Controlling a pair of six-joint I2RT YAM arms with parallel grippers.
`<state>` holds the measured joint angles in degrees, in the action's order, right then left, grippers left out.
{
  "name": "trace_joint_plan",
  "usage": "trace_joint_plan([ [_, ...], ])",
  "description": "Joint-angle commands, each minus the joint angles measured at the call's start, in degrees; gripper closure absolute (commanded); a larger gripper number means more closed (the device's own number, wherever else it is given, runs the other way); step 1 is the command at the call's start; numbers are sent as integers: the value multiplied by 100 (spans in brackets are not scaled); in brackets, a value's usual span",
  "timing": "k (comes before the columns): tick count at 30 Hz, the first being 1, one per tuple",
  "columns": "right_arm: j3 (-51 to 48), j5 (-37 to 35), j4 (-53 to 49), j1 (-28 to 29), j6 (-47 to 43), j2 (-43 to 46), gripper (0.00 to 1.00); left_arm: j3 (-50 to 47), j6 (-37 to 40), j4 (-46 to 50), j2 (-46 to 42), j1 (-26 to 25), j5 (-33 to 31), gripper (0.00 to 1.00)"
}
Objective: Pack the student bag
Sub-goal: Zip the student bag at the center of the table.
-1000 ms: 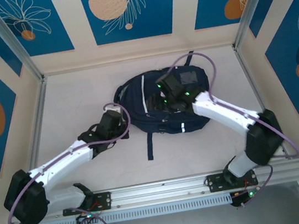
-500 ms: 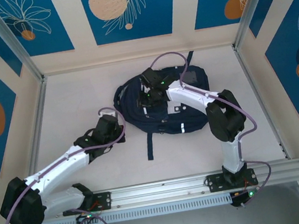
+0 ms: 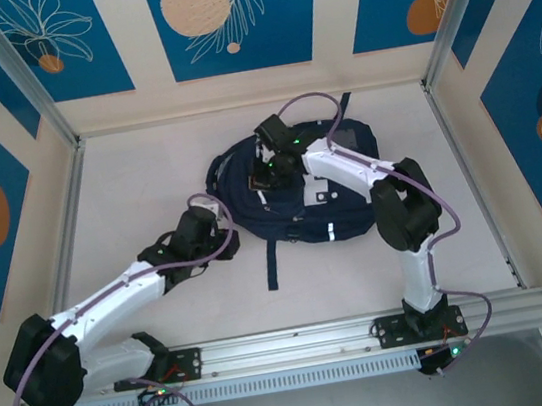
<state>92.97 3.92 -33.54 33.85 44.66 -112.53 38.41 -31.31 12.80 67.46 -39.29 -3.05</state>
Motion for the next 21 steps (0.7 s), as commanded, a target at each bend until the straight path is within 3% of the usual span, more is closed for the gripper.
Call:
trace_joint_plan([
  [1,370,643,-98,-313,489,670,100,132,337,-274,201,-179,472,59],
  [11,590,1336,-218,-967,911,1150,100,572,1576,-1098,1170,-889,344,52],
  [14,666,1416,-264,-1045,945,1187,100,791,1773,-1326,1534,-986,502,46],
  [21,721,1588,-262,-1146,1092,1187,100,1162,1815,-1498,2330,-1135,309,44],
])
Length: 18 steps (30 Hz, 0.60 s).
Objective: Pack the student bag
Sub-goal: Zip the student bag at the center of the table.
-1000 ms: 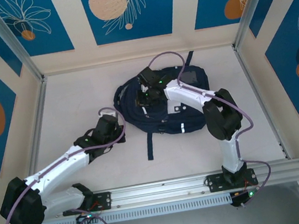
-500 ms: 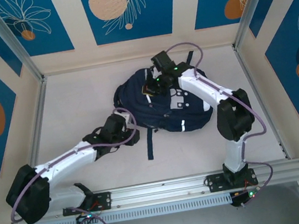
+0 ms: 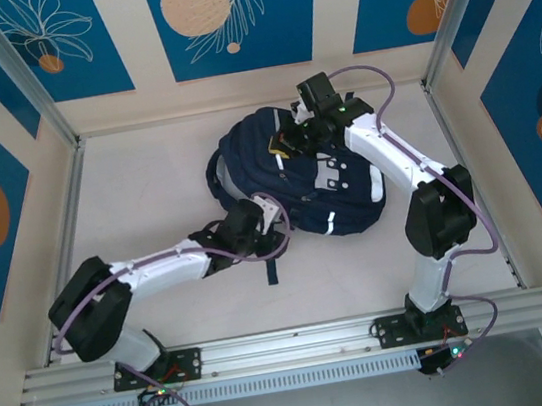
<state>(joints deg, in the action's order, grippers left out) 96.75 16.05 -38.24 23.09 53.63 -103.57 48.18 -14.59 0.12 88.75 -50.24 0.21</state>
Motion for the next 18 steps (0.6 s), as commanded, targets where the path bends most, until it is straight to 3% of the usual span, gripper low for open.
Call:
trace_joint_plan([
  [1,338,418,235,-92,241,284,100,223,150,-262,289,-47,-41,44],
  [18,-120,1020,876,57,1081,385,100,935,379,-744,1520,-58,-952,40],
])
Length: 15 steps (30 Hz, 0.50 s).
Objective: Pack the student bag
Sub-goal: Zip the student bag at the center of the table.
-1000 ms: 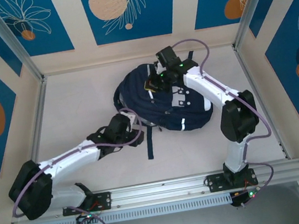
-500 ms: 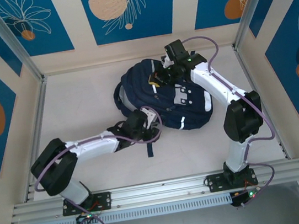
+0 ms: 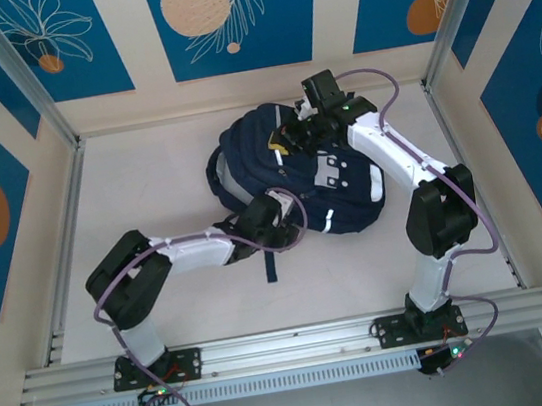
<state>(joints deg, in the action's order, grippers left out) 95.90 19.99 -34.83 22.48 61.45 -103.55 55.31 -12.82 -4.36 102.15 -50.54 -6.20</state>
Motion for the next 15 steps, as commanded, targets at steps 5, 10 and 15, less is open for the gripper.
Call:
trace_joint_plan([
  [5,-399,688,732,116,382,533,100,294,245,-452,279,-17,-692,65],
  [10,-698,684,862,87,406,646,100,295,305,-566,306,0,-846,92],
  [15,-759,605,730,-34,308,682,100,5,328,-736,141,1,-829,100],
])
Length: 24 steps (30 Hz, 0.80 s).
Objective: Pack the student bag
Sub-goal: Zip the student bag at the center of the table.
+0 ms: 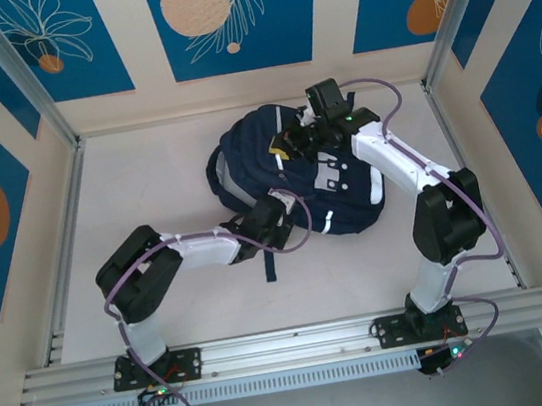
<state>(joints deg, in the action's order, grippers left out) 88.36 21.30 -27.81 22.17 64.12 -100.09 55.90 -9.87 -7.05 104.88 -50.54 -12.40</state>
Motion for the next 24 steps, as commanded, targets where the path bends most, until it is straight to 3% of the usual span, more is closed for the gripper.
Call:
trace_joint_plan([
  [1,-2,467,15,-26,7,338,100,-121,42,-486,-171,1,-242,100],
  [18,-165,353,-143,-182,-280,443,100,-965,-60,-824,-826,200,-383,100],
  [22,-171,423,-90,-195,-224,485,100,-1093,-2,-1176,-827,195,287,100],
  [24,-194,544,44,-193,-109,504,100,-1311,11,-1632,-839,173,349,81],
])
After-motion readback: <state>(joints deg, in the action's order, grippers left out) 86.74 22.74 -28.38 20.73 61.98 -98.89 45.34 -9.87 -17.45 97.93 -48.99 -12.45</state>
